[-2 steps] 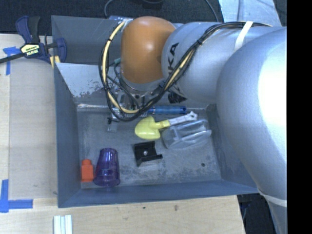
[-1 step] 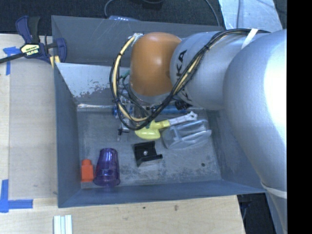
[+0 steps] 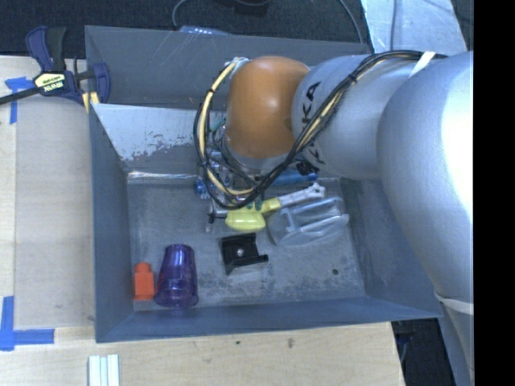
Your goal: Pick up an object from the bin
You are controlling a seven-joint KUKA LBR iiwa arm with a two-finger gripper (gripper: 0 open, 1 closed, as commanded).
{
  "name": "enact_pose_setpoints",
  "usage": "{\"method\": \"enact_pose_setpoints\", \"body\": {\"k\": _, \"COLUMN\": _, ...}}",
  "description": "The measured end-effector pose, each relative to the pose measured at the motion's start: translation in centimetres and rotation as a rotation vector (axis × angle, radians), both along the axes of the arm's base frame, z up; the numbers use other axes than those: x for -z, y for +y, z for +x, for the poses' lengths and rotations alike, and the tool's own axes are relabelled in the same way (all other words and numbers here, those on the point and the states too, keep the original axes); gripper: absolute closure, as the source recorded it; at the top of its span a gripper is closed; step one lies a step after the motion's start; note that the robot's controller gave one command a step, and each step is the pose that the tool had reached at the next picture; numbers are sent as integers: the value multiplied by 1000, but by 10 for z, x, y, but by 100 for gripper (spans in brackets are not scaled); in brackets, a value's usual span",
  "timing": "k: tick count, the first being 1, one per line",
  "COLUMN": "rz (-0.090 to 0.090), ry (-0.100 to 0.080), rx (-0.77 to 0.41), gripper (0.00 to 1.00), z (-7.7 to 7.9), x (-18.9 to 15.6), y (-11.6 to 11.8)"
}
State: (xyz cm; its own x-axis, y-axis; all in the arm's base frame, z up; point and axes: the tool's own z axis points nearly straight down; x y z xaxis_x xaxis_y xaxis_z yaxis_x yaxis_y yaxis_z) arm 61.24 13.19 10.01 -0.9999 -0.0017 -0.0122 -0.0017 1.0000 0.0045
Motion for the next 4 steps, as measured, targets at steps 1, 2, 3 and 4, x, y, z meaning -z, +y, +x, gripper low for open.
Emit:
{"method": "enact_pose_setpoints", "body": {"k": 1, "rz": 3, "ry": -4, "rx": 81, "gripper": 0, "z": -5, "x": 19, "y": -31}}
{"method": "enact_pose_setpoints", "body": {"k": 2, "rz": 6, "ry": -1, "rx": 128, "gripper": 0, "z": -6, "x": 26, "y": -74}}
{"method": "enact_pose_setpoints", "body": {"k": 3, "rz": 8, "ry": -11, "rx": 278, "gripper": 100, "z": -42, "x": 27, "y": -88}}
{"method": "enact_pose_setpoints", "body": {"k": 4, "rz": 8, "ry": -11, "rx": 278, "gripper": 100, "z": -42, "x": 27, "y": -88}}
